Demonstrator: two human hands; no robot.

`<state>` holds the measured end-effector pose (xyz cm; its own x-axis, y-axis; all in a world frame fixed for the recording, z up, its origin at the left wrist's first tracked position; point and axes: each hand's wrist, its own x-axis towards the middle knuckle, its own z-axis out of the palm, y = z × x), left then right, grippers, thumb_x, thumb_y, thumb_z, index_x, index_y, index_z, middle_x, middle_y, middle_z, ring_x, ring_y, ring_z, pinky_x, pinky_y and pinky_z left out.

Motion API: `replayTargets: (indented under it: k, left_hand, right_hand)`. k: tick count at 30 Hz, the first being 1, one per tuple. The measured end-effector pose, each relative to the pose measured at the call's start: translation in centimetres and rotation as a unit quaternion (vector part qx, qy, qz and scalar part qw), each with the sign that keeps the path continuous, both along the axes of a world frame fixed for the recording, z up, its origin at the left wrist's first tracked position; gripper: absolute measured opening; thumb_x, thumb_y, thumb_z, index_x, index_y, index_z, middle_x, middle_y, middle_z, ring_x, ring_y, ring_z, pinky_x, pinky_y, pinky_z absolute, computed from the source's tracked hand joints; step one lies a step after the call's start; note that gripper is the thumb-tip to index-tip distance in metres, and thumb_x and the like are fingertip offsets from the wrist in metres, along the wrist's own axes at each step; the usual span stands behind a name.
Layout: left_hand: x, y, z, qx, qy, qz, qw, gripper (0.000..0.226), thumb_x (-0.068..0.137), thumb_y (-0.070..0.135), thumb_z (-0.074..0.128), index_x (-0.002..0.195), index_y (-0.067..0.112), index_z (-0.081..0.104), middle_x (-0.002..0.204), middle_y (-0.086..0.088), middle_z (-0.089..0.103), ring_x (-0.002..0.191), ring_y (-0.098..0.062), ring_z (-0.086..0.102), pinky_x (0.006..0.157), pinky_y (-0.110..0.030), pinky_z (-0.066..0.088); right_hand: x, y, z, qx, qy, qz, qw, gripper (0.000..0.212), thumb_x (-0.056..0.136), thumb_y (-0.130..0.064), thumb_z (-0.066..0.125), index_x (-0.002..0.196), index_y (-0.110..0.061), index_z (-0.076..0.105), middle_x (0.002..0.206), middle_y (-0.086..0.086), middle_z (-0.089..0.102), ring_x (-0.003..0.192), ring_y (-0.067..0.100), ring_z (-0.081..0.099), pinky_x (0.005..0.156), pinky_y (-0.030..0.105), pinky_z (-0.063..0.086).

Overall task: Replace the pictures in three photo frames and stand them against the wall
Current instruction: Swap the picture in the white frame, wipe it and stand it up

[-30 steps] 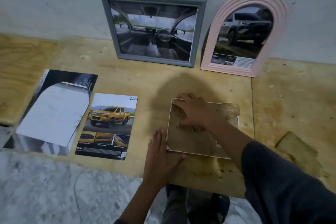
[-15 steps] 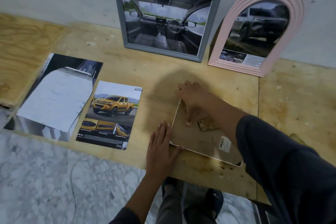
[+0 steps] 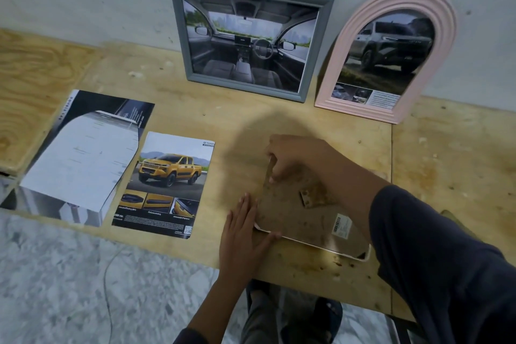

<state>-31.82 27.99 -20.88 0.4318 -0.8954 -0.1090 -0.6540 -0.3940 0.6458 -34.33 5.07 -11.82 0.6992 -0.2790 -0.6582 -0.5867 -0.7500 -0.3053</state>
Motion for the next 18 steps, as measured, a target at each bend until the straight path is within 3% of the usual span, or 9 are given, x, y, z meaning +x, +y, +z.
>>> replayTargets:
  k: [2, 4, 8, 11, 13, 15, 17, 18]
  left_hand:
    - [0.0, -0.2, 0.1, -0.008, 0.005, 0.007, 1.000, 0.086, 0.073, 0.082, 0.030, 0.141, 0.029, 0.021, 0.151, 0.012, 0.016, 0.142, -0.006, 0.016, 0.115, -0.032, 0.012]
    - [0.0, -0.3, 0.3, -0.011, 0.018, 0.011, 1.000, 0.082, 0.071, 0.083, 0.030, 0.137, 0.035, 0.021, 0.151, 0.015, 0.014, 0.141, -0.004, 0.014, 0.115, -0.031, 0.011]
    - [0.2, -0.3, 0.1, -0.010, 0.027, 0.014, 0.999, 0.087, 0.069, 0.084, 0.032, 0.138, 0.031, 0.036, 0.152, 0.014, 0.017, 0.141, -0.003, 0.015, 0.114, -0.031, 0.012]
    - [0.3, -0.4, 0.1, 0.001, 0.011, 0.015, 1.000, 0.091, 0.069, 0.085, 0.031, 0.139, 0.027, 0.038, 0.152, 0.012, 0.021, 0.140, -0.003, 0.016, 0.114, -0.031, 0.014]
    - [0.3, -0.3, 0.4, 0.008, 0.011, 0.013, 1.000, 0.093, 0.068, 0.086, 0.029, 0.140, 0.028, 0.035, 0.150, 0.014, 0.018, 0.139, -0.003, 0.016, 0.113, -0.031, 0.014]
    - [0.4, -0.2, 0.6, 0.008, 0.003, 0.009, 1.000, 0.091, 0.070, 0.085, 0.031, 0.139, 0.026, 0.038, 0.150, 0.009, 0.025, 0.138, -0.009, 0.025, 0.113, -0.036, 0.020]
    - [0.4, -0.3, 0.9, 0.010, -0.013, 0.011, 1.000, 0.092, 0.071, 0.084, 0.031, 0.137, 0.021, 0.044, 0.148, 0.001, 0.037, 0.136, -0.017, 0.037, 0.112, -0.044, 0.032]
    - [0.3, -0.4, 1.0, 0.021, -0.017, 0.012, 1.000, 0.097, 0.069, 0.086, 0.028, 0.137, 0.019, 0.043, 0.149, -0.001, 0.037, 0.135, -0.020, 0.038, 0.111, -0.046, 0.033]
  right_hand:
    - [0.3, 0.1, 0.1, 0.011, -0.012, -0.030, 0.999, 0.026, 0.079, -0.034, 0.067, 0.082, -0.012, 0.053, 0.085, 0.003, 0.047, 0.073, 0.017, 0.047, 0.062, 0.030, 0.038]
    - [0.6, 0.0, 0.2, 0.029, -0.027, -0.055, 0.998, 0.023, 0.080, -0.029, 0.065, 0.085, -0.010, 0.054, 0.082, 0.004, 0.049, 0.069, 0.016, 0.045, 0.059, 0.029, 0.035]
    - [0.9, -1.3, 1.0, 0.035, -0.065, -0.075, 0.994, 0.025, 0.075, -0.028, 0.068, 0.073, -0.019, 0.045, 0.078, 0.001, 0.047, 0.068, 0.016, 0.040, 0.060, 0.031, 0.033]
    - [0.3, -2.6, 3.5, 0.057, -0.159, -0.128, 0.977, 0.027, 0.077, -0.026, 0.067, 0.071, -0.023, 0.041, 0.075, -0.001, 0.045, 0.071, 0.016, 0.039, 0.062, 0.031, 0.032]
    - [-1.3, -3.4, 5.5, 0.106, -0.238, -0.203, 0.944, 0.026, 0.082, -0.024, 0.064, 0.071, -0.024, 0.041, 0.075, -0.003, 0.045, 0.071, 0.016, 0.041, 0.062, 0.030, 0.032]
    - [-4.6, -3.9, 6.8, 0.155, -0.318, -0.292, 0.889, 0.019, 0.087, -0.025, 0.059, 0.074, -0.023, 0.045, 0.075, -0.003, 0.047, 0.072, 0.016, 0.045, 0.063, 0.030, 0.033]
    - [-9.6, -3.5, 7.4, 0.166, -0.395, -0.383, 0.818, 0.012, 0.090, -0.026, 0.054, 0.080, -0.020, 0.052, 0.075, -0.005, 0.051, 0.070, 0.017, 0.048, 0.062, 0.029, 0.034]
    - [-12.5, -2.9, 7.3, 0.172, -0.432, -0.443, 0.767, 0.009, 0.092, -0.020, 0.053, 0.083, -0.018, 0.054, 0.073, -0.006, 0.054, 0.068, 0.015, 0.050, 0.060, 0.026, 0.036]
